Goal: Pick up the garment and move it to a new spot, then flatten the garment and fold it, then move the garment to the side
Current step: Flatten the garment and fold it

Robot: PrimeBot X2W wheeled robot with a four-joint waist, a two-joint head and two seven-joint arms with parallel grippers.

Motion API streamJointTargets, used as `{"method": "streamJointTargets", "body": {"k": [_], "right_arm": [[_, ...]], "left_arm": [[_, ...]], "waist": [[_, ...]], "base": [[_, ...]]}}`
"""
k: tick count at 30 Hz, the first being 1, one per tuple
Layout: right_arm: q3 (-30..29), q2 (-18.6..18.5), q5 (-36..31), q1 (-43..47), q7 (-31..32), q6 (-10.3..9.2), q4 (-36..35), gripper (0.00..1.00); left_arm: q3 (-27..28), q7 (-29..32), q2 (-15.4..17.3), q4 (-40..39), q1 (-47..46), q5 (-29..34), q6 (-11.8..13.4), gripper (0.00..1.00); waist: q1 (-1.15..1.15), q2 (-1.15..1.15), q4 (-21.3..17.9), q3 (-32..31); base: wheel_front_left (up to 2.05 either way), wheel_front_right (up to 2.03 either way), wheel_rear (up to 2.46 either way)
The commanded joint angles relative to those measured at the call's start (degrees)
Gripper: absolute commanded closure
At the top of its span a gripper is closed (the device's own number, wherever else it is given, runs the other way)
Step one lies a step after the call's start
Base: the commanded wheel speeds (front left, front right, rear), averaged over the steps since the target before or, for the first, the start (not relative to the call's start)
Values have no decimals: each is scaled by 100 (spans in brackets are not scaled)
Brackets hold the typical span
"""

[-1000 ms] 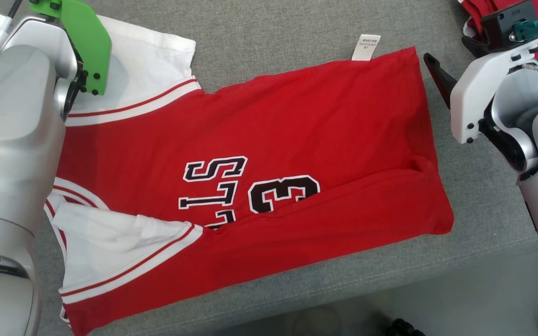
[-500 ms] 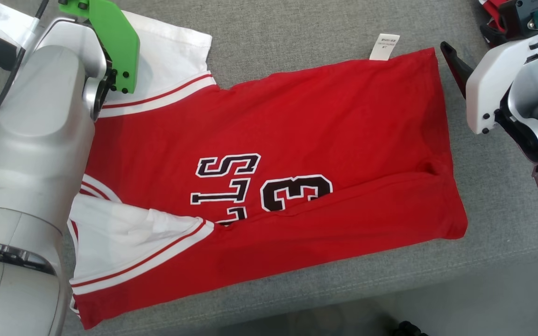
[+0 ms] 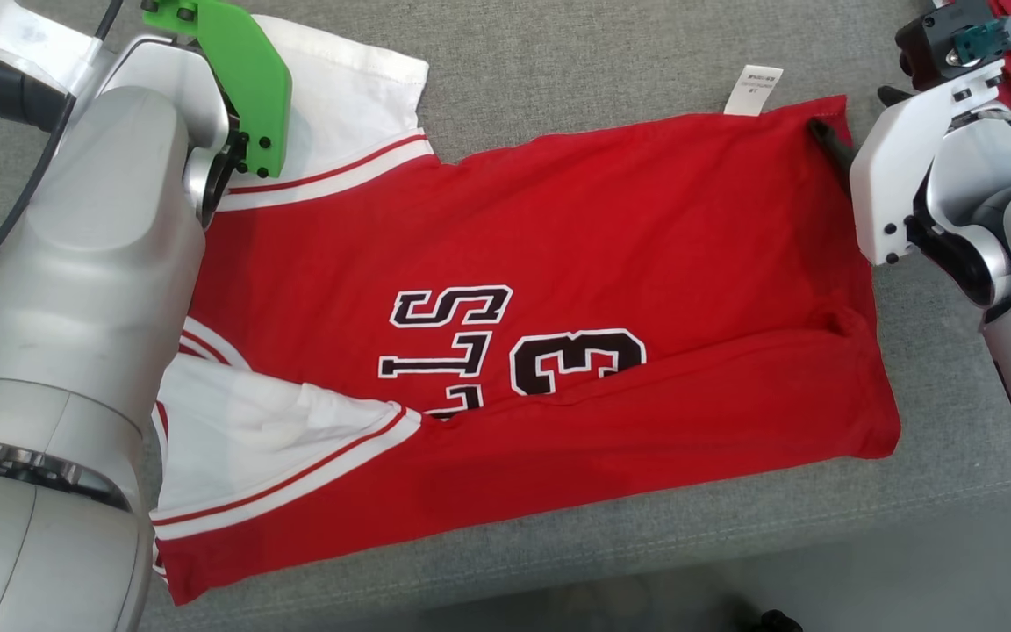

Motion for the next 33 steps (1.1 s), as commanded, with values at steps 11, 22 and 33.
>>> {"method": "streamJointTargets", "body": {"k": [11,22,33], "right_arm": [[292,-42,345,-171,256,-4,342,67],[429,-165,465,-172,1,-6,422,100],[392,-791,779,377,-330,-6,-270,100]], "left_arm": [[-118,-4,-88,371,202,-106,-126,100],[-95,-364,-133,398,121,-197,-95,100],[231,-1743,-282,-64,359,-524,188,100]], "waist": [[0,0,74,8],[0,0,179,-62],[0,0,675,-446]], "base": [[0,0,0],[0,0,0],[0,0,0]]}}
